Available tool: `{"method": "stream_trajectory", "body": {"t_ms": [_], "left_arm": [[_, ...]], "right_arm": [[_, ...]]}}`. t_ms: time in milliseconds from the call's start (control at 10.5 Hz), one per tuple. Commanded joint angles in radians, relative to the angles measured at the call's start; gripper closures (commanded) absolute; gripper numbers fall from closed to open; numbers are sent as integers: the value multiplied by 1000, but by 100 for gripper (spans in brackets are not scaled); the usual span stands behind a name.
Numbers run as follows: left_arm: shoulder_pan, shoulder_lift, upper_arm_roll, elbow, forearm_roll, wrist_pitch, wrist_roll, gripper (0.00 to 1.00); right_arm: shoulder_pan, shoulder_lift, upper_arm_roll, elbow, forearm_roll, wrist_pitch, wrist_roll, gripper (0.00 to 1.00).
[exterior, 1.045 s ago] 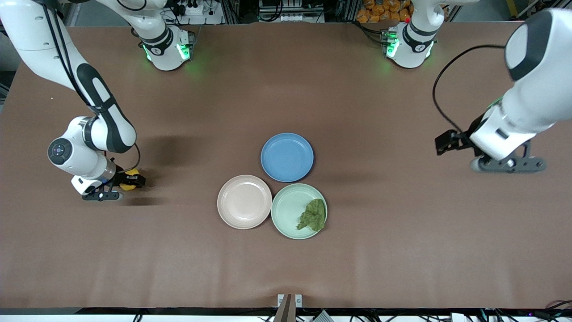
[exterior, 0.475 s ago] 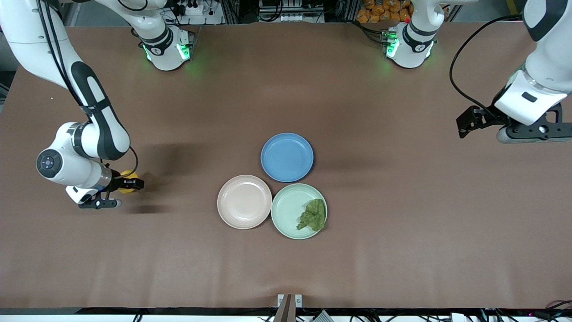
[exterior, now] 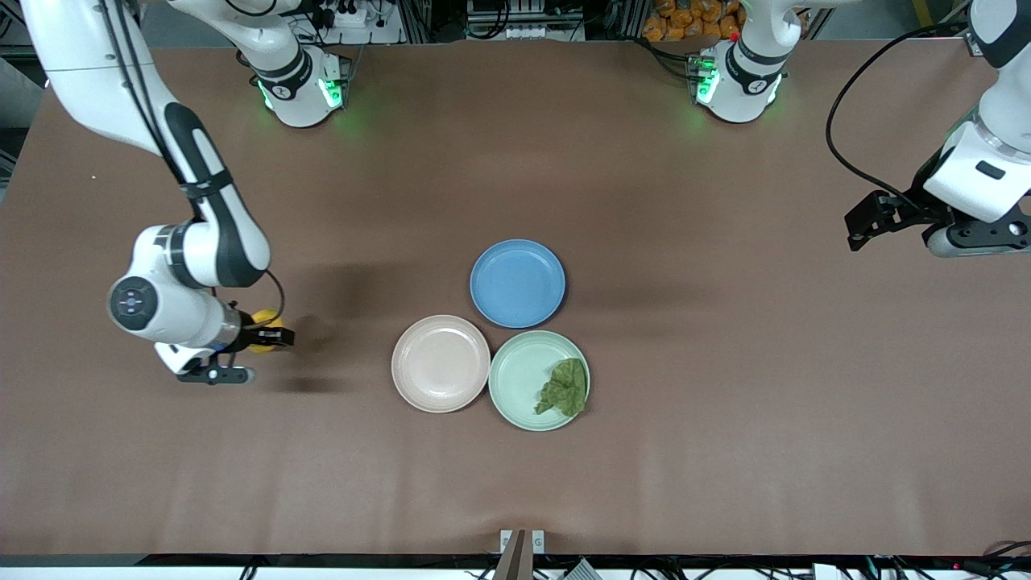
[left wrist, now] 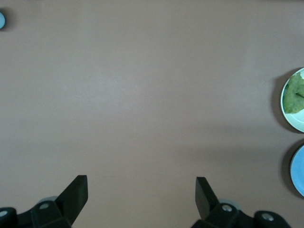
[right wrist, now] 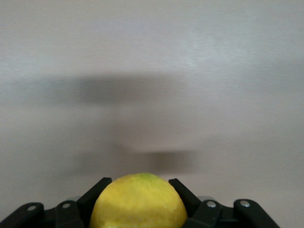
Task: Place lemon and lettuce in plates
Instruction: 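Release the lettuce and withdraw the left gripper while the right gripper lifts the lemon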
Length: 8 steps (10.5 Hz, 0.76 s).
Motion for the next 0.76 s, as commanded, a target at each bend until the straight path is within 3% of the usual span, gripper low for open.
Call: {"method": "stream_trajectory", "body": {"t_ms": [0, 285, 665], "left_arm": [[48, 10, -5, 39, -55, 3, 10, 0], [51, 9, -5, 41, -56, -1, 8, 0], [50, 13, -8, 29, -47, -15, 4, 0]], "right_arm": [[63, 2, 1, 32, 8, -18, 48, 45], [148, 21, 0, 84, 115, -18, 48, 47], [235, 100, 0, 202, 122, -18, 162, 47]]}}
